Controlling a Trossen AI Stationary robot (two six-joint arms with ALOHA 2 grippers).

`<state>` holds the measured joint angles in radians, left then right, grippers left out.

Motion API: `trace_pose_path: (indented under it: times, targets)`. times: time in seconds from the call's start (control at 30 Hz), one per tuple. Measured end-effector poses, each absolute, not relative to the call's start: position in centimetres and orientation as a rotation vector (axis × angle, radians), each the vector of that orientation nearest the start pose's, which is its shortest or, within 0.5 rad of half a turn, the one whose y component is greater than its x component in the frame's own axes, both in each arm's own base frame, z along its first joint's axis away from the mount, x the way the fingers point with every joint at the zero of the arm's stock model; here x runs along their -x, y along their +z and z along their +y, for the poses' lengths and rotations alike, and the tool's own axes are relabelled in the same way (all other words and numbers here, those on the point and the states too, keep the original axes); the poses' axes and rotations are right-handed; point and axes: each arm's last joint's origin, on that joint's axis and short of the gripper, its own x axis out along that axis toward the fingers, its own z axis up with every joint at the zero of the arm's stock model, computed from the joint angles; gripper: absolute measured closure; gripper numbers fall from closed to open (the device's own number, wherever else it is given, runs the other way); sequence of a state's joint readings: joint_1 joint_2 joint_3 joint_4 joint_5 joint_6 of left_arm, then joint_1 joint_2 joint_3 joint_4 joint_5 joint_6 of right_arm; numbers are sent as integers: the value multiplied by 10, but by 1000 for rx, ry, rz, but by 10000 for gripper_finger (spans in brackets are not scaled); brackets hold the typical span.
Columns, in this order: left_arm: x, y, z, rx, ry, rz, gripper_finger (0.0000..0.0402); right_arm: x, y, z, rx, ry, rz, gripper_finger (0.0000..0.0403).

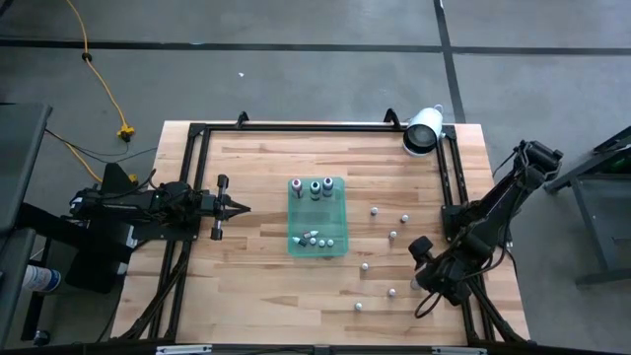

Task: Pick & Place food coloring
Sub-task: Put the big blue food coloring bottle into the green bin

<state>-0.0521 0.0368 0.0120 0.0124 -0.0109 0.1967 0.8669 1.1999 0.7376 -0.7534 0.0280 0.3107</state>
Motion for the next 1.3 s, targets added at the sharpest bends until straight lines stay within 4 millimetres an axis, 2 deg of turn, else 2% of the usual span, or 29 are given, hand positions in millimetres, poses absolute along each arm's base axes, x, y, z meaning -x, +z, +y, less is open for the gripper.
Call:
trace_pose_path:
  times: [0.27,0.63,1.3]
  targets:
    - [-99,166,-5,-197,-42,8,401,-133,204,155,268,553,1216,156]
    - [-99,166,-5,-197,-42,8,401,-134,216,156,274,549,1198,223]
    - [-99,166,-5,-197,-43,8,401,-133,216,156,267,561,1203,287]
